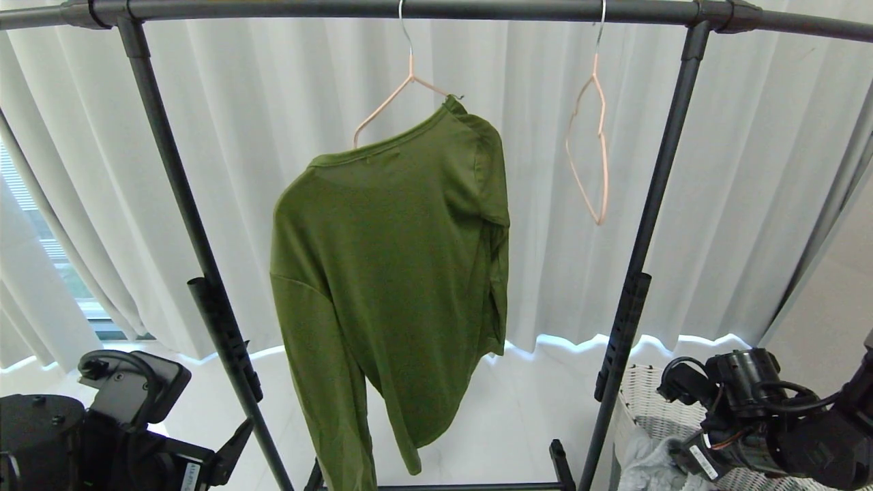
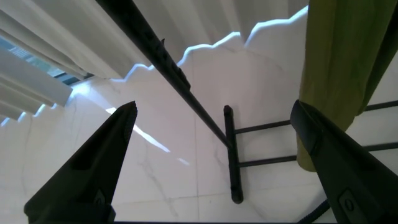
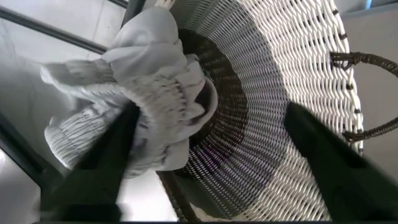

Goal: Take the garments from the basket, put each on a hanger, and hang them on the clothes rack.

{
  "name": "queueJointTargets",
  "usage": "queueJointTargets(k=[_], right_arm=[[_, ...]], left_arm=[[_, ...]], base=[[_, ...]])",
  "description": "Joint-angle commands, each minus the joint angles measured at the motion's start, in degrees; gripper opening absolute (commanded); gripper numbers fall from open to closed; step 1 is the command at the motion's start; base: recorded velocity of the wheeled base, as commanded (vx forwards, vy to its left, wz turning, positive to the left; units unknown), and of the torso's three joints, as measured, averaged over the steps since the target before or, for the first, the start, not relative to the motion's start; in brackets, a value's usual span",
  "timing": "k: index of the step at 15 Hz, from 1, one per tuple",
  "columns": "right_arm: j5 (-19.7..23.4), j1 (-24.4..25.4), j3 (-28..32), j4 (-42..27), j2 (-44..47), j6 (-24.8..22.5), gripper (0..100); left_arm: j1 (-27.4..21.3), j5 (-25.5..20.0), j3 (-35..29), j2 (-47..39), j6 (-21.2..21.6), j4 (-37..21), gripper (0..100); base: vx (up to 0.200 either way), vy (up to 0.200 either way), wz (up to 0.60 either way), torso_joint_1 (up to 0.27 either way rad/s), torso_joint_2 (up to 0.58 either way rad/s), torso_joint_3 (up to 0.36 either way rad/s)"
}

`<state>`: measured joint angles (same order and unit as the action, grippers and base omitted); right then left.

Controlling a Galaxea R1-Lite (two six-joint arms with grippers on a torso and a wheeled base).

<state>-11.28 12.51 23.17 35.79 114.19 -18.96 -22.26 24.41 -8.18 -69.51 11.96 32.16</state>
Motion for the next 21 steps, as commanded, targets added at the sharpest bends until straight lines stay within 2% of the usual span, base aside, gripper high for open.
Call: queueJointTargets(k=[1, 4, 6, 7, 11, 14, 17, 21], right_arm=[[-0.1, 0.5, 0.0, 0.1, -0.7, 0.1, 0], [-1.0, 2.2, 0.0, -0.2, -6.4, 0.0, 0], [-1.1, 2.3, 2.1, -1.5, -10.5, -0.4, 0], [-1.5, 2.5, 4.3, -4.8, -12.6, -0.4, 0], [-1.9, 3.8, 18.4, -24.8, -20.3, -0.3, 0], [-2.1, 6.5, 26.3, -35.1, -25.4, -0.3, 0], [-2.4, 9.5, 31.1, -40.1, -28.4, -0.3, 0], [-5.1, 13.0, 32.5, -41.7, -29.6, -0.3, 0]], left_arm=[[-0.1, 0.0, 0.1, 0.0, 0.0, 0.0, 100], [-0.2, 0.0, 1.9, 0.4, 0.2, 0.0, 100], [-0.4, 0.0, 2.4, 1.0, 0.3, 0.0, 100], [-0.9, 0.0, 2.4, 1.2, 0.3, 0.0, 100], [-3.6, 0.3, 2.2, 1.8, 0.5, 0.1, 100], [-4.4, 0.3, 1.8, 2.7, 0.5, 0.1, 100], [-4.5, 0.3, 1.9, 3.3, 1.1, 0.1, 100], [-4.6, 0.2, 2.2, 3.6, 1.0, 0.0, 100]], base=[[0.0, 0.0, 0.0, 0.0, 0.0, 0.0], [0.0, 0.0, 0.0, 0.0, 0.0, 0.0], [0.0, 0.0, 0.0, 0.0, 0.0, 0.0], [0.0, 0.0, 0.0, 0.0, 0.0, 0.0], [0.0, 0.0, 0.0, 0.0, 0.0, 0.0], [-0.067, 0.0, 0.0, 0.001, 0.0, 0.001], [-0.2, 0.0, 0.0, 0.006, 0.0, 0.002], [-0.2, 0.0, 0.0, -0.002, 0.0, 0.004]])
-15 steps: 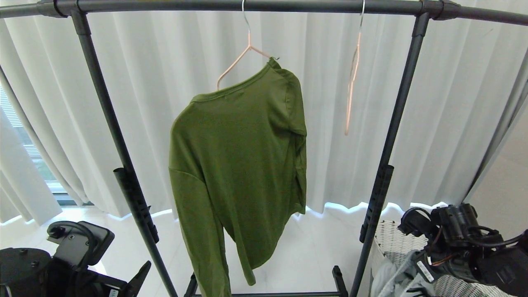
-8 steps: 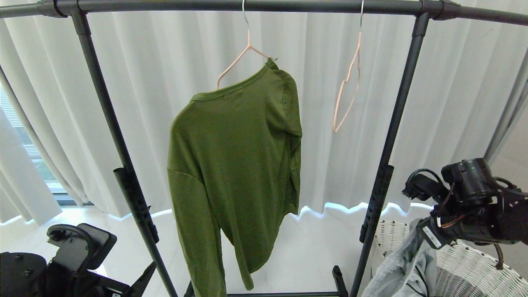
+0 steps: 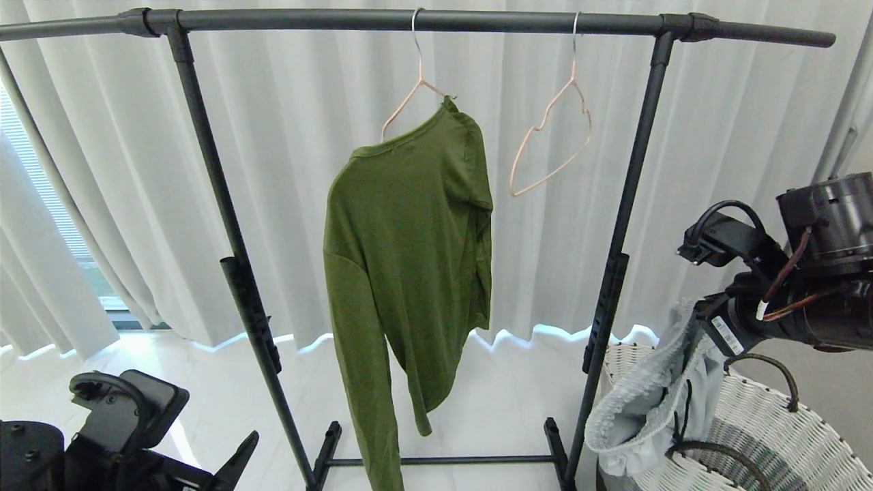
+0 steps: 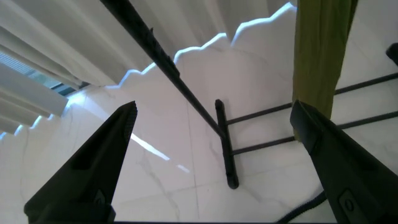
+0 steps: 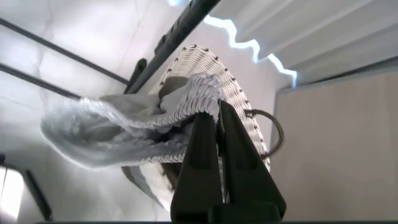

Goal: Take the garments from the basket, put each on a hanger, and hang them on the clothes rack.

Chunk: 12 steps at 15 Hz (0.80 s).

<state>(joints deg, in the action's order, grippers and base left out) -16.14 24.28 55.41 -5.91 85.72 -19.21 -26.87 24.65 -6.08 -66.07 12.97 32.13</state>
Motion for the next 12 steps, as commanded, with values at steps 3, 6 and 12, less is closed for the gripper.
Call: queueJointTargets(k=[3, 6, 12], right_arm=[[-0.3, 3.8, 1.4, 0.0, -1.7, 0.0, 0], [-0.4, 6.2, 3.8, 0.0, -1.3, 0.0, 0], [-0.3, 9.1, 5.9, 0.1, 0.7, 0.0, 0]], left_arm=[[0.0, -0.1, 0.2, 0.1, 0.1, 0.0, 100], [-0.5, -0.1, -0.2, -0.3, 0.1, 0.0, 100], [-0.5, -0.5, -3.7, -3.2, -0.3, 0.0, 100]], base=[[-0.067, 0.0, 0.0, -0.001, 0.0, 0.001], [0.0, 0.0, 0.0, 0.0, 0.0, 0.0], [0.0, 0.167, 0.0, 0.002, 0.0, 0.001]])
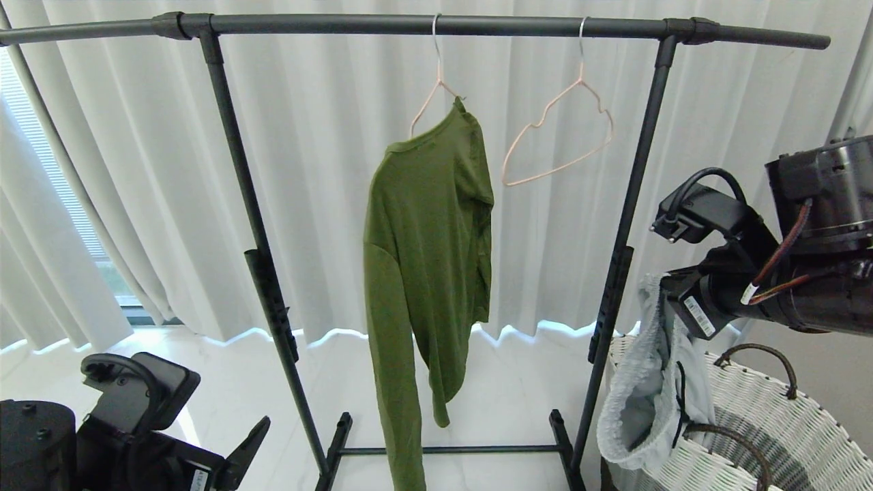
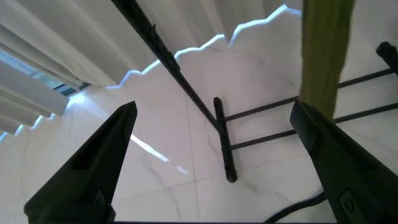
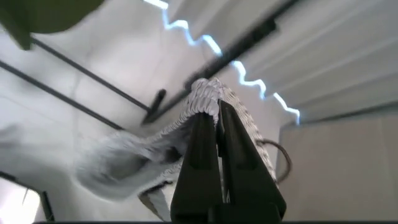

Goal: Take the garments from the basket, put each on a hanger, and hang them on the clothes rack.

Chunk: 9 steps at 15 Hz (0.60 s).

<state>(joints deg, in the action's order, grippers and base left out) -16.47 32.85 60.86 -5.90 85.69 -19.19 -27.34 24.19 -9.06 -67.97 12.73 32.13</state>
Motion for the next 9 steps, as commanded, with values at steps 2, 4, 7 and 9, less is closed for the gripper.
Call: queueJointTargets(k=[2, 4, 7, 9], right_arm=[[0.0, 2.0, 1.7, 0.1, 1.4, 0.1, 0], [0.0, 3.2, 3.4, 0.1, 2.0, 0.1, 0], [0.0, 6.8, 7.8, 0.1, 4.0, 0.6, 0], [0.1, 9.5, 9.6, 0.1, 5.1, 2.4, 0]], left_arm=[[0.0, -0.7, -2.2, -3.4, -0.4, 0.1, 100], [0.0, -1.7, -4.3, -5.2, -1.9, 0.1, 100], [-0.5, -5.3, -6.5, -8.8, -3.3, 0.1, 100], [-0.5, -16.5, -6.7, -8.1, -4.2, 0.1, 100]], base=[[0.0, 0.2, 0.0, 0.002, 0.0, 0.002], [0.0, 0.2, 0.0, 0.002, 0.0, 0.005], [0.0, 0.0, 0.0, 0.0, 0.0, 0.0], [0.0, 0.0, 0.0, 0.0, 0.0, 0.0]])
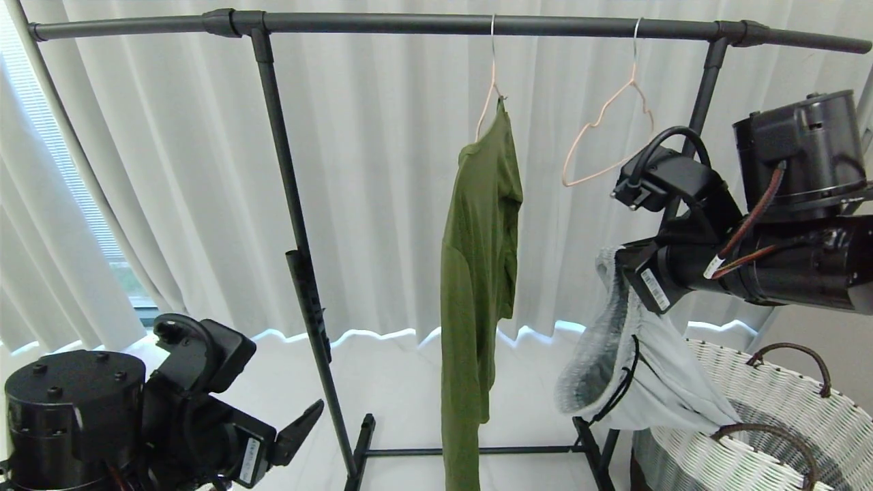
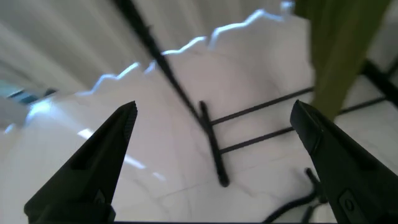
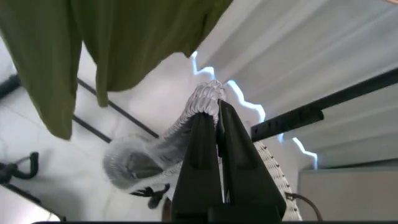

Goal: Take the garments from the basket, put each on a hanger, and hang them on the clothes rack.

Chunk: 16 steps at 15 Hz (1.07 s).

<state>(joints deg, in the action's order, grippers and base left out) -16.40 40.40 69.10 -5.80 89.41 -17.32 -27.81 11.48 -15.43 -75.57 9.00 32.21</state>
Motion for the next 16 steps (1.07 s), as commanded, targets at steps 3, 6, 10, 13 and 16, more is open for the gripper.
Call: queueJointTargets(k=[3, 6, 10, 13, 16], right_arm=[[0.1, 5.0, 2.8, 0.3, 2.3, 1.6, 0], [0.0, 7.5, 2.7, 0.3, 1.4, 4.0, 0], [0.0, 10.5, 2.6, 0.4, 0.7, 4.6, 0], [0.0, 11.4, 2.6, 0.4, -0.4, 6.7, 0], [0.1, 11.5, 2.5, 0.4, -1.3, 8.0, 0]], left_arm=[[-2.6, -10.3, -1.0, -0.9, -0.6, 0.0, 100], [-9.3, -14.1, -7.5, -5.2, -9.3, 0.0, 100], [-19.3, -14.0, -20.3, -12.8, -22.9, 0.0, 100], [-22.7, -14.1, -23.5, -23.0, -23.7, 1.4, 100], [-22.6, -14.1, -25.7, -33.7, -23.8, 7.5, 100]], base=[[0.0, 0.0, 0.0, 0.0, 0.0, 0.0], [0.0, 0.0, 0.0, 0.0, 0.0, 0.0], [0.0, 0.0, 0.0, 0.0, 0.0, 0.0], [0.0, 0.0, 0.0, 0.0, 0.0, 0.0], [0.0, 0.0, 0.0, 0.0, 0.0, 0.0]])
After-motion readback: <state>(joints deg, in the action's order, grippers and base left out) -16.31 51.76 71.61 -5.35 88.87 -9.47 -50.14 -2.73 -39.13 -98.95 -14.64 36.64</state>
